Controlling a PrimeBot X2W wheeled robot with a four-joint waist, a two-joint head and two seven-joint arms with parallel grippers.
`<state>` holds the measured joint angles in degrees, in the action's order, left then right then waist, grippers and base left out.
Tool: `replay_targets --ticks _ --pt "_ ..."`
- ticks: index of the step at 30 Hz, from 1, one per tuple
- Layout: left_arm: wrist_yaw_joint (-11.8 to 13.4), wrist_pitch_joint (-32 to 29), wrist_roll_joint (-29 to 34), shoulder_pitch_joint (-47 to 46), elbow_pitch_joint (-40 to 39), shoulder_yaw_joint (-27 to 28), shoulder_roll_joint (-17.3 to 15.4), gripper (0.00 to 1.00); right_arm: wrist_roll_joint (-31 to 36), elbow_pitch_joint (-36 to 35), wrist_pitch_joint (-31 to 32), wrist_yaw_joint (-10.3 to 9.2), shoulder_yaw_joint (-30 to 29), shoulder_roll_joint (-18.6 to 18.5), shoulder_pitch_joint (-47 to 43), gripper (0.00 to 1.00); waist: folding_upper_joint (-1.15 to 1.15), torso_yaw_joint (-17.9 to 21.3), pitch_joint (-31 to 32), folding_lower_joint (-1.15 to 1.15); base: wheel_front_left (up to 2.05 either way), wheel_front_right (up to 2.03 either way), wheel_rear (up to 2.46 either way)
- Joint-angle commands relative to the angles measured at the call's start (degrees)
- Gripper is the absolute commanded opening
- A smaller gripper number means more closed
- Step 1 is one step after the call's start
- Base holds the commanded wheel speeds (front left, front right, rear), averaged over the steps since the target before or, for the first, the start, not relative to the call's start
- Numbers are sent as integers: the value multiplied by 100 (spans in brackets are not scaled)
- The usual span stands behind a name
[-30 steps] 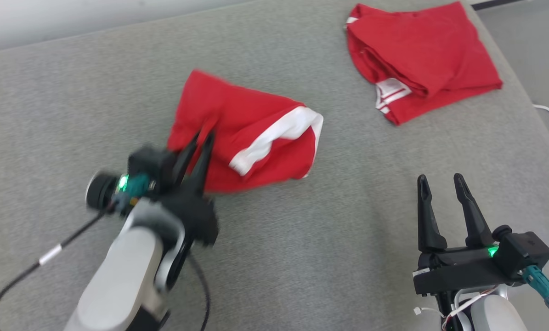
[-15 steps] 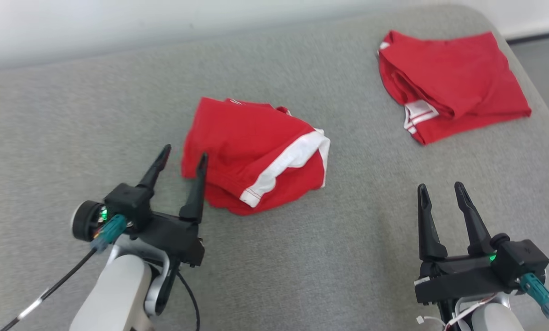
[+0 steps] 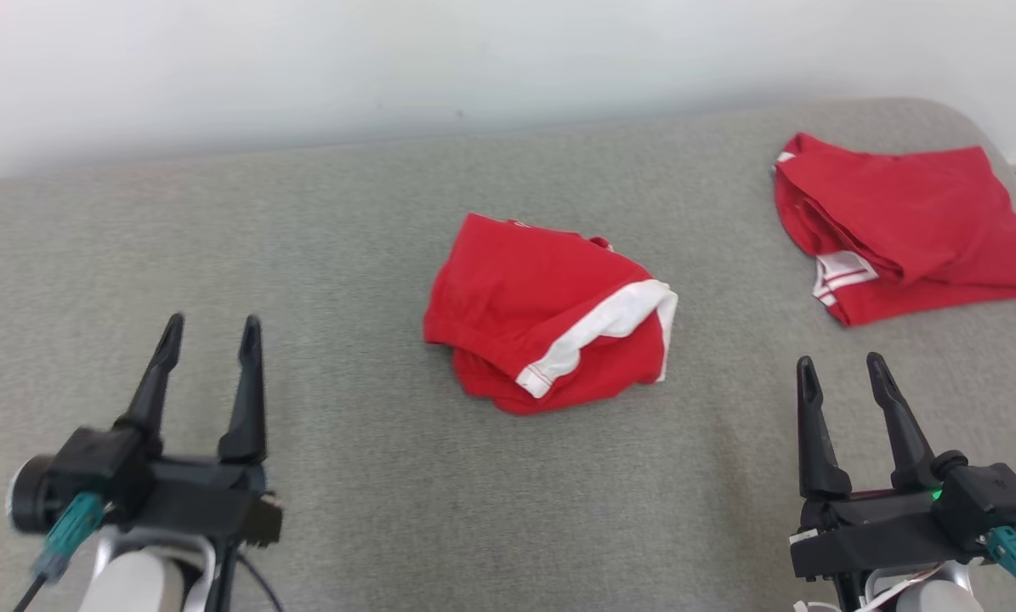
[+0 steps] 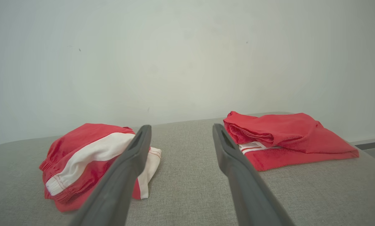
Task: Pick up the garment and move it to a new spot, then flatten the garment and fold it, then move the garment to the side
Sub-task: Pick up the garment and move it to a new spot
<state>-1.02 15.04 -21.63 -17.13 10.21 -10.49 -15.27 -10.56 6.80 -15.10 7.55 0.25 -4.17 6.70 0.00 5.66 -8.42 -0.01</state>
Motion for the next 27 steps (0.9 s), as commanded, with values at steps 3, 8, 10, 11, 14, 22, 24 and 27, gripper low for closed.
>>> replay_targets --ticks 3,8,10,11,14,22,24,27 --pt "10 16 35 357 -212 205 -65 100 0 -55 -5 -15 -42 -38 -130 100 0 -252 196 1 0 0 0" --pt "41 17 63 836 -454 452 19 100 22 -77 -5 -15 -34 -22 -232 100 0 -348 295 1 0 0 0" --pt "53 17 95 1017 -518 508 80 100 0 -81 -5 -15 -25 -21 -265 100 0 -366 323 1 0 0 0" --pt "46 17 100 1117 -514 516 112 100 -9 -77 -5 -15 -24 -20 -297 100 0 -373 344 1 0 0 0" --pt "5 17 141 1339 -509 546 184 100 -24 -82 -5 -15 -19 -10 -387 100 0 -389 378 1 0 0 0" --pt "-74 18 191 1706 -521 718 341 100 -69 -42 -5 -15 -41 -10 -555 100 0 -398 461 1 0 0 0" --pt "-101 18 216 1762 -529 770 365 100 -83 -24 -6 -15 -48 -10 -593 100 0 -399 494 1 0 0 0" --pt "-192 18 217 1843 -470 814 398 100 -102 -11 -6 -15 -60 -24 -639 100 0 -405 532 1 0 0 0"
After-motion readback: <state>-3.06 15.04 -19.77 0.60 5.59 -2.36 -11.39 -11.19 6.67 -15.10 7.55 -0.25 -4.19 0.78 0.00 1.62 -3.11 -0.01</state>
